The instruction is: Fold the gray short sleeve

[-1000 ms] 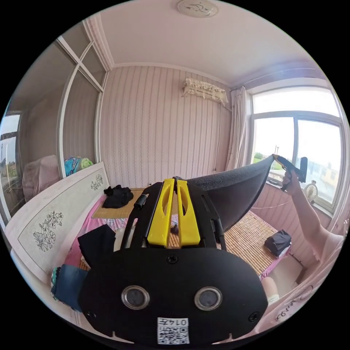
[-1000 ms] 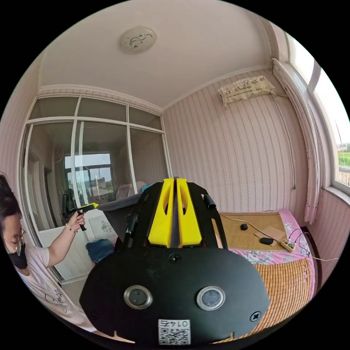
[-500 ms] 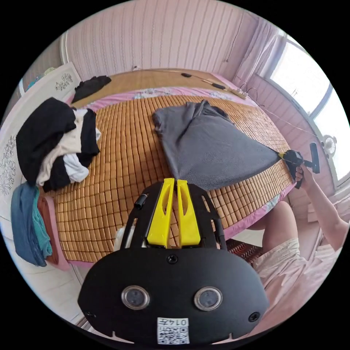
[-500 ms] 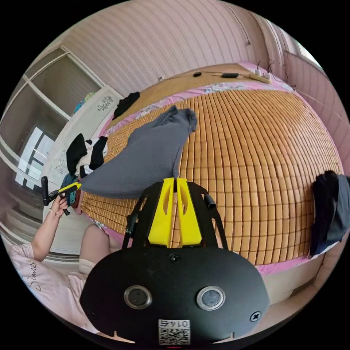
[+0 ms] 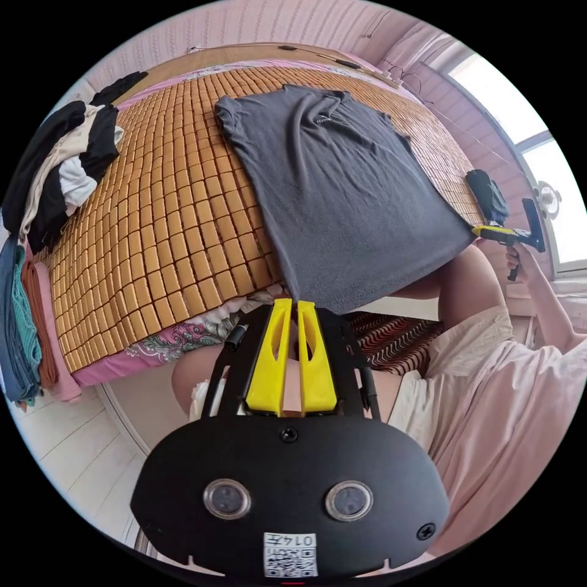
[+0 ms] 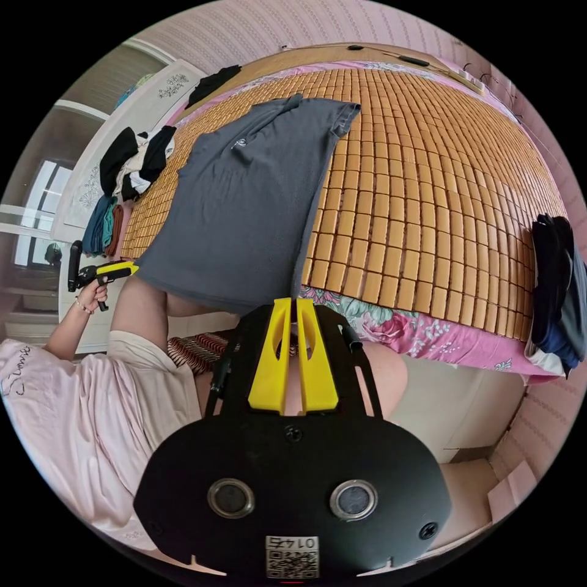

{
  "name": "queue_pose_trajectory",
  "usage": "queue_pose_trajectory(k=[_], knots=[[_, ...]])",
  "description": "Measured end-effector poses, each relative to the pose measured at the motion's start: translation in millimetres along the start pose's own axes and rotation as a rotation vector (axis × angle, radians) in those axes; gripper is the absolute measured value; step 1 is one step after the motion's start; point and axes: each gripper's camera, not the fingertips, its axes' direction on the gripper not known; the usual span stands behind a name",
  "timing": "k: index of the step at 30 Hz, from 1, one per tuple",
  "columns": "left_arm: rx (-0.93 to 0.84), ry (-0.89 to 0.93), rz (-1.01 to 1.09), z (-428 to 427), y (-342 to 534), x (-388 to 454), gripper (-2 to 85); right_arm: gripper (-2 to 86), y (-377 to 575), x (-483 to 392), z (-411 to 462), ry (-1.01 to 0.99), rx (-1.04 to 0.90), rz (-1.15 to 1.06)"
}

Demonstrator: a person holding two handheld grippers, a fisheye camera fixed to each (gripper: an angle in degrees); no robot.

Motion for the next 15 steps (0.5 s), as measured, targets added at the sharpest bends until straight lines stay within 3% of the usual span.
queue_pose_trajectory(k=[3,7,11,15], knots=[[-0.027,-0.037,0.027,0.2,-14.9,-3.0,0.3,2.1,-5.6,1.3,7.7,0.045,-0.029,0.016],[0.051,-0.113,0.133,-31.0,-72.0,-2.9,-0.6,4.9,-35.4,2.4,-14.3,0.109,0.102,-0.023],[0.175,-0.081,0.352,-43.7,-218.9,45.8,-0.6,6.6,-104.1,0.2,-17.6,0.163,0.245,-0.082],[0.237,-0.044,0.474,-6.2,-373.3,124.1,1.8,8.0,-164.6,9.7,7.1,0.209,0.270,-0.050]])
